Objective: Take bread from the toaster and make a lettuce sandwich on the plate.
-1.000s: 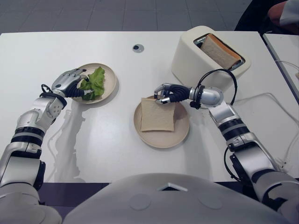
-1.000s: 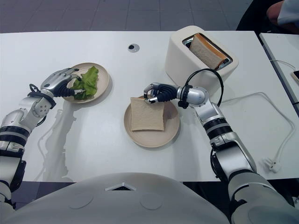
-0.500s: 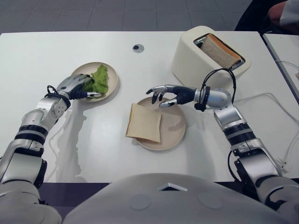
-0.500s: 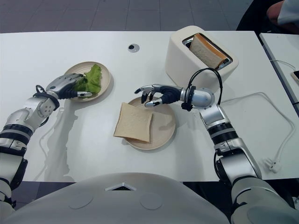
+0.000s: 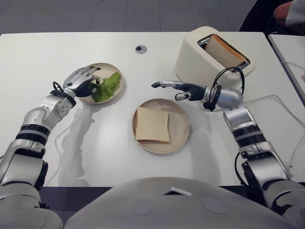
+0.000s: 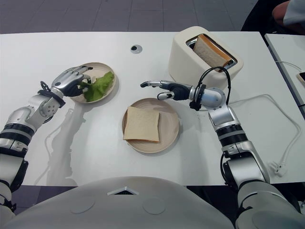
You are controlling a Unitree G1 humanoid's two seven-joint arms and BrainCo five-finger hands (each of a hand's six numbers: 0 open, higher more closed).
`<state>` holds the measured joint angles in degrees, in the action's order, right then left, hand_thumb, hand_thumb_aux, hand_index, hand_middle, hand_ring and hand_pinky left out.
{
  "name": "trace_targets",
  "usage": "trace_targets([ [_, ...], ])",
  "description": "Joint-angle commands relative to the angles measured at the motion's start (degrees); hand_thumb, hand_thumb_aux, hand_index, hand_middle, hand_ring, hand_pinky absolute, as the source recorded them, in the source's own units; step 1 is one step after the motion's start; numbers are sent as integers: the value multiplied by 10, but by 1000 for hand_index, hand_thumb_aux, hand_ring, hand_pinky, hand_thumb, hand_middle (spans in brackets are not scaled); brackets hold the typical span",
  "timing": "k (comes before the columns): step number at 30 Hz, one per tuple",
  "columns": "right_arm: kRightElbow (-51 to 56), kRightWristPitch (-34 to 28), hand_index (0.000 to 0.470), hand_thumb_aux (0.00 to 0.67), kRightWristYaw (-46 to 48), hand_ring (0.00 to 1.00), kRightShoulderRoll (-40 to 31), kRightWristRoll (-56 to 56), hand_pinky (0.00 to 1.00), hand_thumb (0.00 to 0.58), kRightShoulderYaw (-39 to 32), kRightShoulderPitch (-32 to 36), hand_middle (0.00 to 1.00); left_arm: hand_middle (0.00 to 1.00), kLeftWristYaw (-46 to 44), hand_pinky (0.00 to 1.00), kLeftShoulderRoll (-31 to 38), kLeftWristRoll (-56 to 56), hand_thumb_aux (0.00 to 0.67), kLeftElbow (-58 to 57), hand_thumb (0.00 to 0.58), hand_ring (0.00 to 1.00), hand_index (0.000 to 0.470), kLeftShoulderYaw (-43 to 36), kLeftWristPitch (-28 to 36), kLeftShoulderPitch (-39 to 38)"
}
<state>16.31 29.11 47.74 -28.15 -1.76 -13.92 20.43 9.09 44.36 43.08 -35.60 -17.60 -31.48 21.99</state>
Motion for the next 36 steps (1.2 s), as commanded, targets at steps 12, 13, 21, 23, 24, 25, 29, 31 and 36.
trace_targets([
  [12,-72,-26,0,0,-13,0,-22,72,0,0,74,12,0,0,-184,0,-71,-242,670,82,580,0,470,-65,-244,-49],
  [13,-74,-27,0,0,-12,0,-23,73,0,0,76,12,0,0,-203,0,-77,-244,670,71,580,0,470,-71,-242,-49],
  [21,-91,-27,0,0,-8,0,-27,74,0,0,81,4,0,0,-279,0,-114,-208,370,29,464,0,260,-97,-209,-47],
  [23,-96,-25,0,0,-11,0,-29,70,0,0,83,3,0,0,-277,0,-122,-200,0,33,0,0,0,-93,-210,-47],
  [24,-97,-21,0,0,-19,0,-35,58,0,0,89,4,0,0,-273,0,-125,-197,0,36,0,0,0,-91,-213,-46],
  [25,-97,-16,0,0,-31,0,-41,44,0,0,96,6,0,0,-269,0,-128,-197,0,40,0,0,0,-88,-216,-46],
  [29,-108,-9,0,0,-75,0,-76,3,0,0,137,15,0,0,-246,0,-139,-195,0,53,0,0,0,-68,-230,-42],
  [31,-108,-10,0,0,-93,0,-93,-9,0,0,156,22,0,0,-232,0,-145,-193,0,59,0,0,0,-56,-237,-38],
  [36,-49,-7,0,0,-218,0,-172,-158,0,0,200,49,0,0,-200,0,-166,-191,0,75,0,0,0,-34,-259,-30],
])
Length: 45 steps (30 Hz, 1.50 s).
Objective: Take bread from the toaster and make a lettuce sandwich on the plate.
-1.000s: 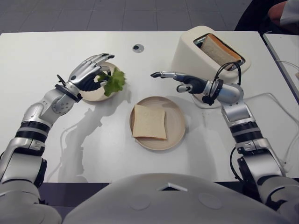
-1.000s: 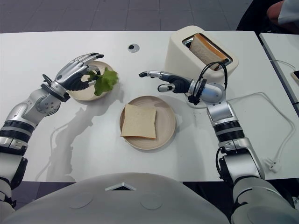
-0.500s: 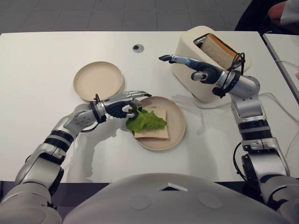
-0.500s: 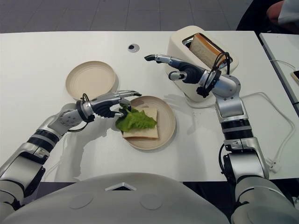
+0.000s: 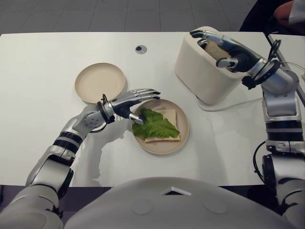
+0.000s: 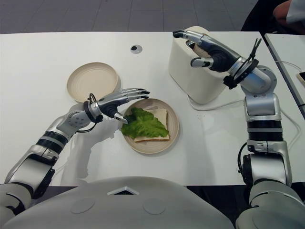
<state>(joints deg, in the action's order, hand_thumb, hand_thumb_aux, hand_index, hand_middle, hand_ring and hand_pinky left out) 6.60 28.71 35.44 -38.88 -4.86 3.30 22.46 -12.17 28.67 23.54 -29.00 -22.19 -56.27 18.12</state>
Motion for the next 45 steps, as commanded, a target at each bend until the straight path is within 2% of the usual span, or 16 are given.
trace_targets([
  [1,68,-8,0,0,-132,0,-86,-183,0,0,25,33,0,0,14,0,-11,4,0,8,0,0,0,13,-14,10],
  [5,135,-19,0,0,-198,0,-130,-310,0,0,-30,35,0,0,16,0,-11,4,0,7,0,0,0,20,-16,11],
  [11,173,-19,0,0,-220,0,-128,-348,0,0,-80,47,0,0,16,0,-11,13,0,4,0,0,0,25,-15,10],
  [12,171,-16,162,231,-231,157,-125,-347,157,331,-81,52,157,0,17,0,-10,17,0,3,0,0,0,25,-14,10],
  [13,170,-11,404,575,-245,431,-123,-347,431,568,-81,60,431,0,18,0,-10,20,0,3,0,0,0,26,-14,10],
  [14,168,-4,470,670,-258,549,-121,-342,549,580,-79,67,549,0,19,0,-10,22,0,3,0,0,0,26,-13,9],
  [15,161,2,470,670,-270,729,-120,-335,729,580,-74,73,729,0,20,0,-9,23,0,3,0,0,0,27,-14,9],
  [16,155,9,470,670,-289,1000,-119,-329,1000,580,-66,80,1000,0,21,0,-10,24,0,2,0,0,0,28,-14,9],
  [21,133,37,470,670,-392,1000,-105,-306,1000,580,-26,106,1000,0,30,0,-11,32,0,-6,0,0,0,30,-14,12],
  [24,108,65,470,670,-395,1000,-92,-236,1000,580,-3,106,1000,0,34,0,-8,29,0,-9,0,0,0,34,-17,13],
  [28,63,62,470,670,-278,1000,-71,-55,1000,580,-7,79,1000,0,45,0,-6,-5,0,-13,0,0,0,60,-31,17],
  [31,7,23,470,670,-152,1000,-61,92,1000,580,-28,38,1000,0,55,0,-9,-70,0,-22,0,0,0,96,-42,27],
  [35,-51,-30,470,670,-19,1000,-52,202,1000,580,-69,-18,1000,0,61,0,-20,-141,0,-39,0,0,0,142,-34,45],
  [39,-72,-106,470,670,98,1000,-14,254,1000,580,-144,-74,1000,0,44,0,-29,-206,0,-39,0,0,0,165,-39,50],
  [42,-45,-150,470,670,126,1000,28,260,1000,580,-166,-77,1000,0,4,0,-33,-251,0,-18,0,0,0,152,-48,39],
  [45,8,-179,470,670,136,1000,77,242,1000,580,-183,-74,1000,0,-88,0,-25,-352,0,47,0,0,0,102,-37,5],
])
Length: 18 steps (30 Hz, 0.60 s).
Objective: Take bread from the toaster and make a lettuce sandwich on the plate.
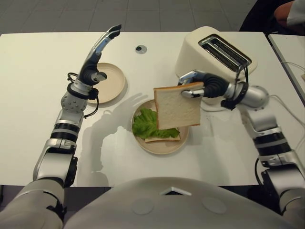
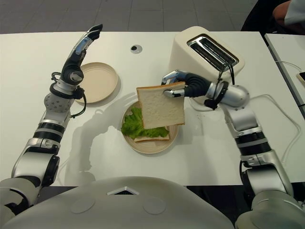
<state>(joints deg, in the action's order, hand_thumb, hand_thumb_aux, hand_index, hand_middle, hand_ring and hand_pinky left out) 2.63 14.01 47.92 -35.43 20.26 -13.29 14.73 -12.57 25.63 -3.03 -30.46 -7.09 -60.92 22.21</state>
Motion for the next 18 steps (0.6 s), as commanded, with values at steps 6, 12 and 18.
trace_targets([
  [6,140,-23,470,670,-13,1000,101,-84,1000,580,-29,16,1000,0,-243,0,42,-209,0,215,0,0,0,-137,41,-109],
  [12,164,-4,470,670,-26,1000,125,-139,1000,580,-31,15,1000,0,-338,0,55,-206,0,248,0,0,0,-164,76,-142],
  [18,148,1,470,670,-34,1000,115,-207,1000,580,-47,16,1000,0,-393,0,56,-149,0,209,0,0,0,-168,96,-151],
])
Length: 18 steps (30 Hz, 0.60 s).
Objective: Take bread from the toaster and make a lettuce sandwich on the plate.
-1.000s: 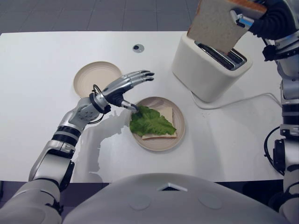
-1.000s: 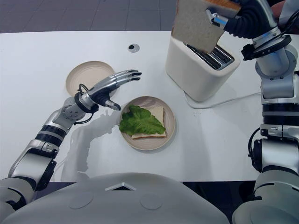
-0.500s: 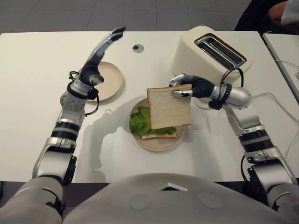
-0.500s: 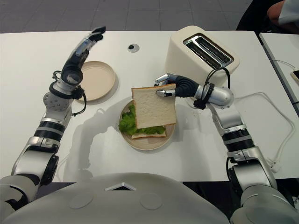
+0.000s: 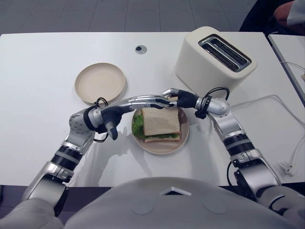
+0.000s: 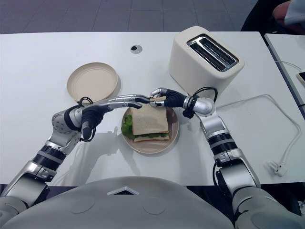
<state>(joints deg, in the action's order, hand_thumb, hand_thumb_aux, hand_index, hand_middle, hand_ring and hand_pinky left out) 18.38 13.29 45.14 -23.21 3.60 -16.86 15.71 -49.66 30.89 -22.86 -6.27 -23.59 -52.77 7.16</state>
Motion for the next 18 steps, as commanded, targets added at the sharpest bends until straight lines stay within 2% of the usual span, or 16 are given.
trace_targets([
  [1,-11,12,470,670,-12,1000,-9,-52,1000,580,-13,7,1000,0,-27,0,4,69,0,-48,0,0,0,-5,18,0],
  [5,-21,29,470,670,-34,1000,-14,-97,1000,580,-16,9,1000,0,-58,0,9,133,0,-128,0,0,0,-18,19,4],
  [9,-28,50,470,670,-69,1000,-19,-147,1000,580,-17,9,1000,0,-40,0,-3,220,0,-216,0,0,0,-22,18,28],
  [10,-30,56,418,596,-81,1000,-19,-160,1000,573,-17,10,1000,0,-36,0,-4,235,0,-230,0,0,0,-25,17,32],
  [11,-33,62,264,376,-94,1000,-19,-172,1000,468,-16,11,1000,0,-35,0,-5,244,0,-239,0,0,0,-28,15,34],
  [12,-37,67,0,0,-109,957,-16,-183,957,0,-14,14,957,0,-33,0,-5,251,0,-247,0,0,0,-31,13,35],
  [13,-43,71,0,0,-123,561,-12,-188,561,0,-11,17,561,0,-30,0,-5,258,0,-253,0,0,0,-33,12,36],
  [14,-46,74,0,0,-134,0,-4,-184,0,0,-5,18,0,0,-28,0,-6,264,0,-259,0,0,0,-36,11,37],
  [18,-35,79,0,0,-227,0,42,-158,0,0,55,53,0,0,-16,0,-6,277,0,-273,0,0,0,-42,5,41],
])
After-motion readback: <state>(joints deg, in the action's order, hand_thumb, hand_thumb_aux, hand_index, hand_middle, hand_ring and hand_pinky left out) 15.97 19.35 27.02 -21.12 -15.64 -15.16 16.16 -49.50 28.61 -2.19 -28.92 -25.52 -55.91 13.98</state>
